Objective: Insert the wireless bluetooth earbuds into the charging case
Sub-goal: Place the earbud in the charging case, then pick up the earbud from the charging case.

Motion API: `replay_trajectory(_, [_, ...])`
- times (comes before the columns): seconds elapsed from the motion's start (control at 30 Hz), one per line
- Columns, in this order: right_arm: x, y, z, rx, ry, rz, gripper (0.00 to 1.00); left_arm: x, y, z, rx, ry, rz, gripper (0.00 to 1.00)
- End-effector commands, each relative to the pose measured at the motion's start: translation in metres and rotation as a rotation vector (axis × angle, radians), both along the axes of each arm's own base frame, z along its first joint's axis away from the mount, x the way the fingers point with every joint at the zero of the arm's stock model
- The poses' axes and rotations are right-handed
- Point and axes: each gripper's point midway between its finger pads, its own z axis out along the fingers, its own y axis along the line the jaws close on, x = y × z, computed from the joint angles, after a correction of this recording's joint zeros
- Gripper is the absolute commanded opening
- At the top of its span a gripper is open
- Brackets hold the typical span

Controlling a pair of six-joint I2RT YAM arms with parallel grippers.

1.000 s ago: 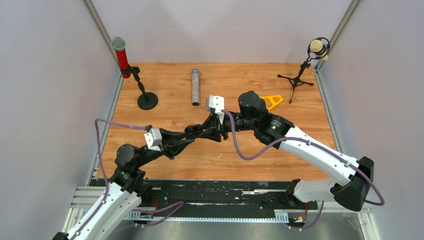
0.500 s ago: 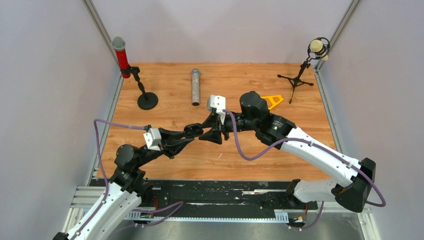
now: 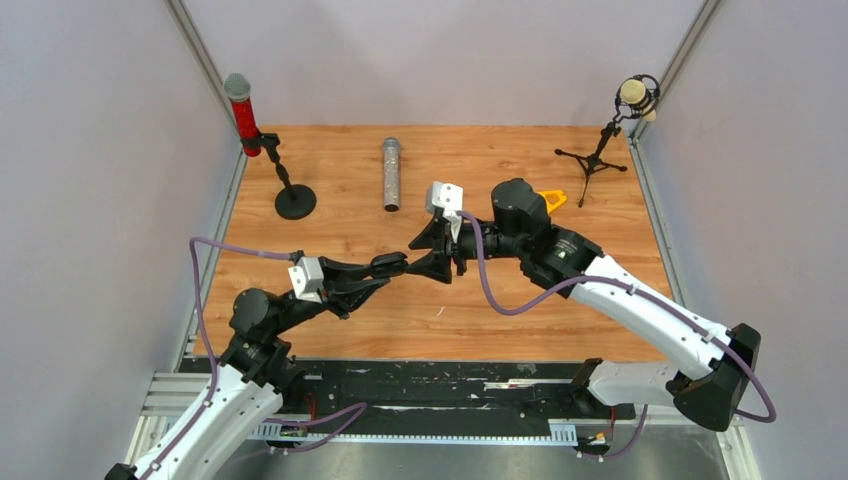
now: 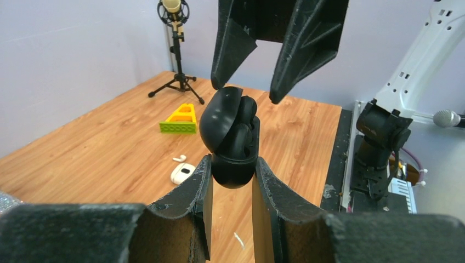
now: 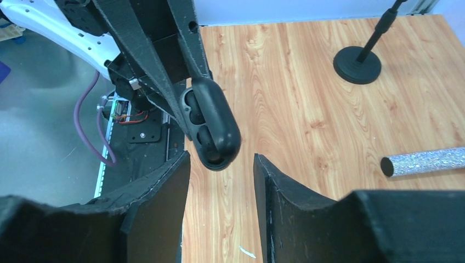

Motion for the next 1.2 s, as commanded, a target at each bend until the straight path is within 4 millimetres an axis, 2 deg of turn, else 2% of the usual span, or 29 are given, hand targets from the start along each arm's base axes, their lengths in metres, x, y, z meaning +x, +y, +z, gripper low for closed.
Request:
replay_trajectory(0.0, [0.000, -0.007, 0.037, 0.082, -0.065, -0.009, 0.48, -0.006, -0.001, 0.014, -0.026, -0.039, -0.027, 0.00])
replay_trajectory(0.27, [-0.007, -0.012, 0.050, 0.109, -0.078, 0.028, 0.47, -0.004, -0.002, 0.013, -0.022, -0.032, -0.024, 0.00])
replay_trajectory(0.43, [-0.030, -0.016, 0.062, 0.128, -0.081, 0.142, 0.46, -0.002, -0.002, 0.012, -0.021, -0.022, -0.018, 0.00])
replay_trajectory(0.6, [-0.046, -0.018, 0.060, 0.101, -0.053, 0.233, 0.47, -0.001, -0.003, 0.011, -0.019, -0.021, -0.016, 0.00])
replay_trajectory(0.7, [-0.046, -0.012, 0.054, 0.081, -0.032, 0.271, 0.44, 0.000, -0.003, 0.010, -0.018, -0.022, -0.017, 0.00])
replay_trajectory(0.8, [-0.037, -0.004, 0.052, 0.070, -0.063, 0.270, 0.42, 0.000, -0.003, 0.010, -0.015, -0.027, -0.017, 0.00])
replay_trajectory(0.97, [-0.023, 0.007, 0.047, 0.055, -0.101, 0.264, 0.31, 0.001, -0.003, 0.011, -0.014, -0.033, -0.011, 0.00])
replay_trajectory(1.17, [-0.025, 0.009, 0.036, 0.027, -0.112, 0.291, 0.29, 0.001, -0.002, 0.010, -0.013, -0.034, -0.008, 0.00])
